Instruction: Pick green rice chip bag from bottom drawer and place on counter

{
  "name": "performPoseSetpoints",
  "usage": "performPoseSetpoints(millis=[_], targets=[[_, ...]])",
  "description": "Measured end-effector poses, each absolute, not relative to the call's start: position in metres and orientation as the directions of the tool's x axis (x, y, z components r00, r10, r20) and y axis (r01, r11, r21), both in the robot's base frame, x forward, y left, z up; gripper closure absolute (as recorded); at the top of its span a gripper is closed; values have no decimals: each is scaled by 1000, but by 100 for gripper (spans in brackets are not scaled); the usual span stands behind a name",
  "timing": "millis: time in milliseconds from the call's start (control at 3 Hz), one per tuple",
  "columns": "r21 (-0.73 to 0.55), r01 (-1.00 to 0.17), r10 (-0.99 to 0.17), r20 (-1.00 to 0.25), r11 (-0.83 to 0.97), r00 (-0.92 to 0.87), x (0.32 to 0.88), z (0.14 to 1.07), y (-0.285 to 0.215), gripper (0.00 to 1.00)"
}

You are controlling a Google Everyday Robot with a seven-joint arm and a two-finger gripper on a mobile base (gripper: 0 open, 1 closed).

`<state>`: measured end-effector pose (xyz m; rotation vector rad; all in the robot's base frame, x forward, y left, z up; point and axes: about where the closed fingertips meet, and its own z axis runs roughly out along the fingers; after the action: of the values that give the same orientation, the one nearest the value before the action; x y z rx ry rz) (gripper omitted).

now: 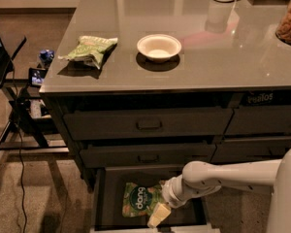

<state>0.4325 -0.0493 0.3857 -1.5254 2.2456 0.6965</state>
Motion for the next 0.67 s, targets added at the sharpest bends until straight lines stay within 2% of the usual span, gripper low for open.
performPoseSetpoints(millis=[333, 667], targets=[[212, -924, -755, -532, 319, -383, 431, 354, -50, 0], [220, -912, -739, -536, 345, -409, 428, 274, -66, 0]])
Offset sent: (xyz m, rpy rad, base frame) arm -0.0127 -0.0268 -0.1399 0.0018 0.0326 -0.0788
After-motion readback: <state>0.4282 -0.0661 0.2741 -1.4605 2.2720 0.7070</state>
